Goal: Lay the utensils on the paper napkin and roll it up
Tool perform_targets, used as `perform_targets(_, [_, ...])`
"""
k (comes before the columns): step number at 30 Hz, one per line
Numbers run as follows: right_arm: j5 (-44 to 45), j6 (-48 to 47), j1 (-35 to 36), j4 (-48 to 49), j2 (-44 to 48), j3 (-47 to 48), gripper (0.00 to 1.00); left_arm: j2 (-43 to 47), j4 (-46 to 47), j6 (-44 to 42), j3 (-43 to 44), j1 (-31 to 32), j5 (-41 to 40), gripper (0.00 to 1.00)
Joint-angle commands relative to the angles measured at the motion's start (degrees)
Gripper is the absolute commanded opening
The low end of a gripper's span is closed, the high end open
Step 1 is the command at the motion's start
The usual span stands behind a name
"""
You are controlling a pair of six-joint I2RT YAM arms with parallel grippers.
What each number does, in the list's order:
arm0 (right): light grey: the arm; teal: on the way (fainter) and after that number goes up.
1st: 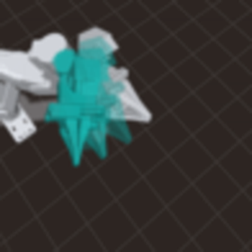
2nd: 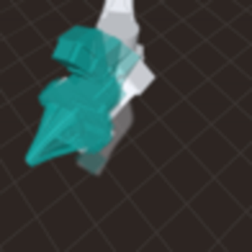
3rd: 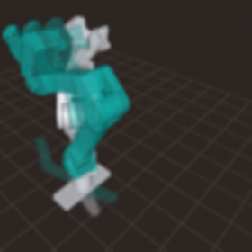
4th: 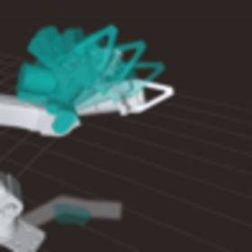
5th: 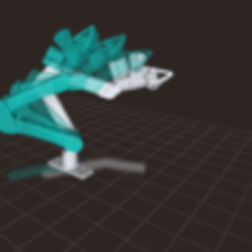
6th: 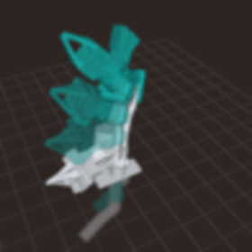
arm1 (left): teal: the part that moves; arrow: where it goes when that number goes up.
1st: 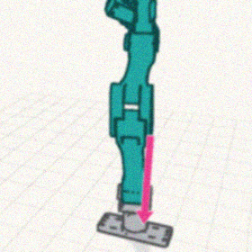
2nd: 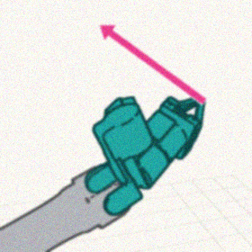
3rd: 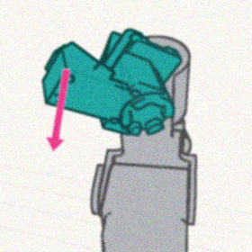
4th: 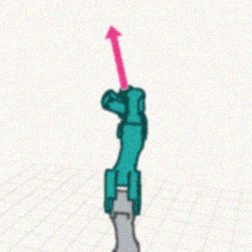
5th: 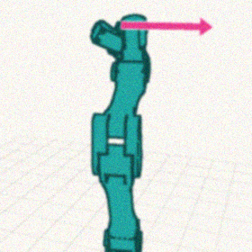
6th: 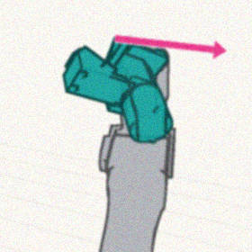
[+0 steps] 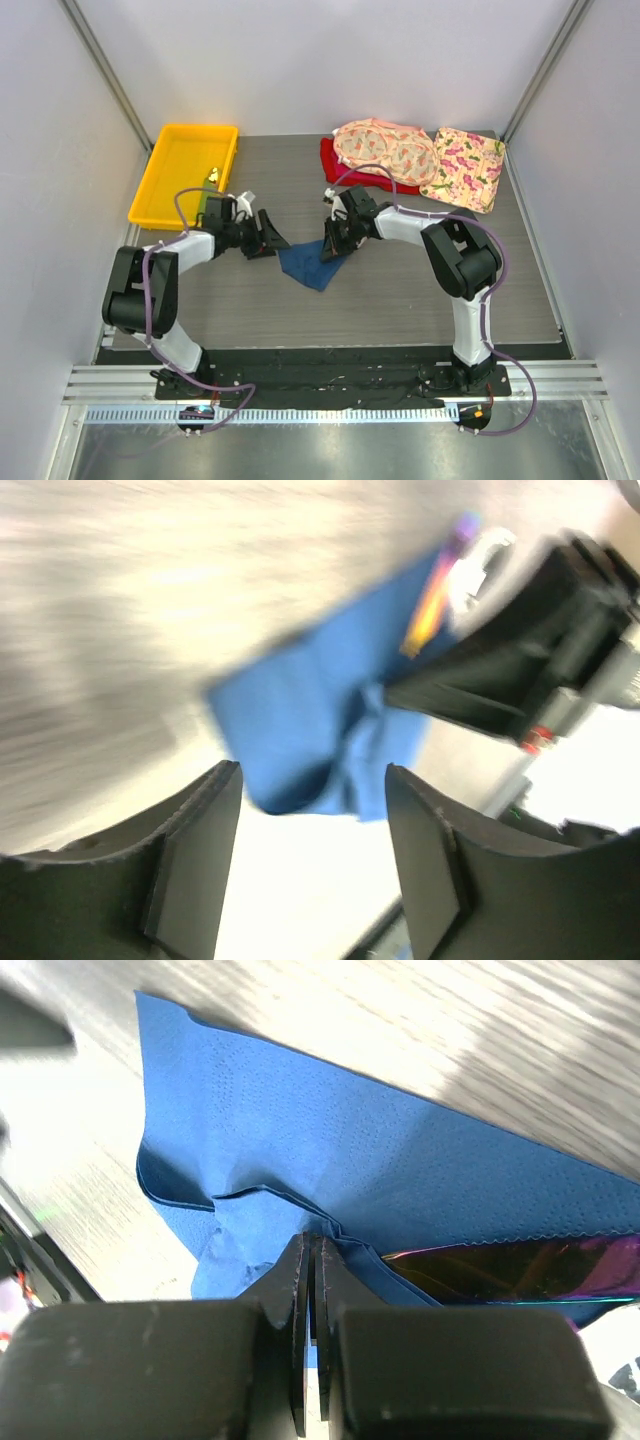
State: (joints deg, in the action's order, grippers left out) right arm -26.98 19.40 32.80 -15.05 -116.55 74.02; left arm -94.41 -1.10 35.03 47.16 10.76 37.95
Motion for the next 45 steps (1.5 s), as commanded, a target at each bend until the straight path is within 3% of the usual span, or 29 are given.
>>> perform_targets(1, [0.01, -9.01, 1.92, -2.53, -3.77, -1.6, 0.02, 0.46, -9.96, -10.67, 4.25, -1.71, -7.09, 0.65])
perform_targets(5, [-2.72, -16.04, 2.19, -3.14, -4.3, -0.99, 0.02, -2.09, -10.33, -11.82, 5.4, -1.71, -2.83, 0.65])
perform_targets(8, [-4.65, -21.22, 2.36, -4.99, -5.18, 0.33, 0.02, -0.34, 0.54, -6.48, 1.81, -0.84, 8.58, 0.58])
perform_targets(12, [-8.69, -25.54, 2.27, -5.96, -5.96, 1.56, 0.02, 1.25, 8.65, -1.29, -1.97, 3.03, 14.34, 0.43])
perform_targets(17, [-10.37, -28.8, 2.27, -8.33, -8.42, 5.08, 0.02, -1.38, 16.98, 4.94, -5.31, 7.59, 11.8, 0.31])
perform_targets(23, [-9.85, -31.52, 2.27, -9.21, -9.31, 6.66, 0.01, -7.52, 17.54, 6.54, -3.3, 9.62, 5.73, 0.29])
perform_targets(34, [-5.98, -30.47, 2.19, -8.68, -12.73, 13.16, 0.01, -14.75, 17.45, 11.2, -3.65, 12.7, -1.56, 0.13])
perform_targets(39, [-4.48, -25.65, 1.05, -8.42, -9.68, 14.49, 0.02, -16.33, 17.36, 13.4, -3.3, 12.97, -3.59, 0.09])
perform_targets(45, [-7.56, -12.14, -2.03, -5.96, -2.29, 13.61, 0.12, -15.45, 14.21, 10.34, -2.68, 12.88, -4.38, 0.07])
